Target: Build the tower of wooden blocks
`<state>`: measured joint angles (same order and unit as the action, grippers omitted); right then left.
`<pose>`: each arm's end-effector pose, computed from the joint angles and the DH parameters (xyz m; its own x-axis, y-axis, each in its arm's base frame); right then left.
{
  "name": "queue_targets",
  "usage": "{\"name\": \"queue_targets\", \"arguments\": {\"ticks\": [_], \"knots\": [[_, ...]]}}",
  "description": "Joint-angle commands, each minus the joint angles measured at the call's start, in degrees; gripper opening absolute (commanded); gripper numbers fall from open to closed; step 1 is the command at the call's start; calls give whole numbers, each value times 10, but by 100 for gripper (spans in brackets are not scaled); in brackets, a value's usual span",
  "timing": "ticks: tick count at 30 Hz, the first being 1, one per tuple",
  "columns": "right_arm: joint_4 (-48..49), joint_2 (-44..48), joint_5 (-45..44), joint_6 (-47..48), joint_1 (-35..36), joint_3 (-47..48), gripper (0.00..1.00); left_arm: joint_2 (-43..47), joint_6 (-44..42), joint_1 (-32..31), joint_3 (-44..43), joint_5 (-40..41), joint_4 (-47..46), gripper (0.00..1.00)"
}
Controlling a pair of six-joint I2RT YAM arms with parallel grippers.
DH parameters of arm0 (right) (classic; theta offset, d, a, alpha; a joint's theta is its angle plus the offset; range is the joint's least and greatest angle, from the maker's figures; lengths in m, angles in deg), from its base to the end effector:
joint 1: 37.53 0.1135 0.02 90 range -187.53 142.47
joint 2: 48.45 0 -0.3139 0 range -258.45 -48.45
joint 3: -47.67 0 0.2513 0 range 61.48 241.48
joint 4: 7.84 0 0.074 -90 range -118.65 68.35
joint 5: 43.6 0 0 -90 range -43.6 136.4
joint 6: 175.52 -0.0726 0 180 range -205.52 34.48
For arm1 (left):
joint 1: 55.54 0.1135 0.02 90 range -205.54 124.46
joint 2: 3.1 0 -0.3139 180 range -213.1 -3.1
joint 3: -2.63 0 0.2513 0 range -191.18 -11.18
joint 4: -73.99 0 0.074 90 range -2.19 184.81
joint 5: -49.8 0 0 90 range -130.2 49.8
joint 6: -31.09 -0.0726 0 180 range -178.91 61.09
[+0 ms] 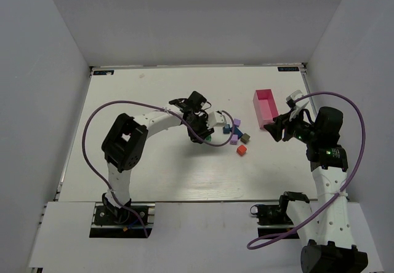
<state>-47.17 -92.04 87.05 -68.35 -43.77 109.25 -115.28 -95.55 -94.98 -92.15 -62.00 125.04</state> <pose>0.1561 0.0305 0.3606 -0.1919 -0.2043 -0.9599 -0.6043 0.7953 -0.0485 0.3151 -0.2941 0.1975 -0.1615 0.8503 -0.5009 0.9865 0.1532 -0.0579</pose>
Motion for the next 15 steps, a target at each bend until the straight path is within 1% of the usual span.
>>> {"name": "queue_targets", "arguments": {"ticks": [1, 5, 11, 12, 15], "knots": [[10, 1, 13, 7, 1, -5, 54, -11, -26, 4, -31, -12, 5, 32], [8, -1, 12, 6, 2, -6, 54, -24, -32, 4, -31, -1, -17, 35], [10, -5, 11, 8, 2, -6, 54, -30, -51, 4, -37, 4, -17, 36], [10, -8, 11, 8, 3, -6, 54, -30, -51, 4, -37, -1, -17, 40], [10, -8, 11, 8, 2, -5, 54, -37, -64, 4, -37, -1, -12, 45]]}}
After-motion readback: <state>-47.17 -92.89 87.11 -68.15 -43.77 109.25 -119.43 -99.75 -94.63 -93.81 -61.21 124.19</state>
